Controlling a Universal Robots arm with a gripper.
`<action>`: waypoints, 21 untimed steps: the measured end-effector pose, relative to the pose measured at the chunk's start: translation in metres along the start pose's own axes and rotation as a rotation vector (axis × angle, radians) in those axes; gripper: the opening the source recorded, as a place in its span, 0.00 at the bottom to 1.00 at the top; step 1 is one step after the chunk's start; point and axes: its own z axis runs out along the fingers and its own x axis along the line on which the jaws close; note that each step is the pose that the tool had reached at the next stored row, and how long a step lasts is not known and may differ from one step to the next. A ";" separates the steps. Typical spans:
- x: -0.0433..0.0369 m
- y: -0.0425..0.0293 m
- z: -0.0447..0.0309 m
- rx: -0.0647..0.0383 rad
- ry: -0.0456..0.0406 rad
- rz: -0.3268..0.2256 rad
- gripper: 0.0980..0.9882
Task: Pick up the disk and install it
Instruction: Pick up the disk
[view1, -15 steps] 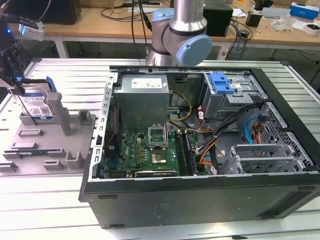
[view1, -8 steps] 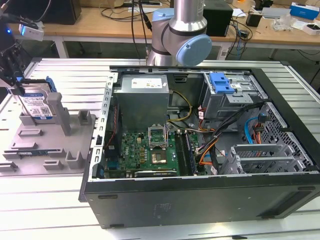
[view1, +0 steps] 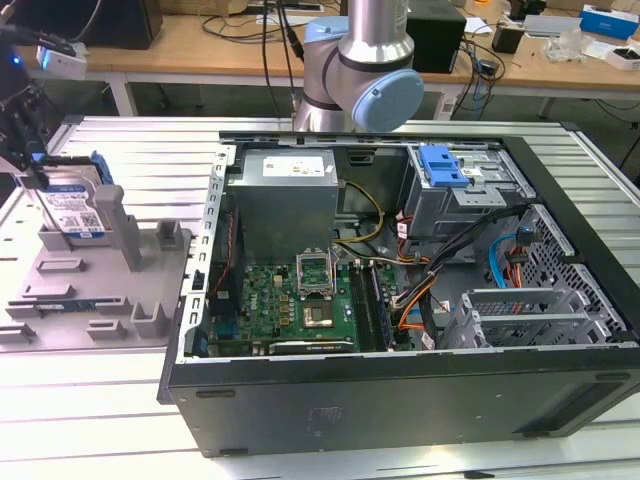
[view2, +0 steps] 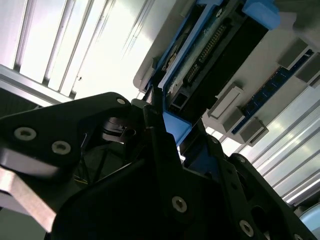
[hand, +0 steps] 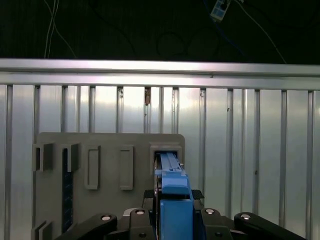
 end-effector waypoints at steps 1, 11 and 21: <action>0.0000 0.0000 -0.0011 0.000 0.0001 0.000 0.30; 0.0002 -0.0038 -0.0273 0.001 0.0000 0.000 0.30; 0.0006 -0.0107 -0.0677 0.002 0.0001 0.000 0.30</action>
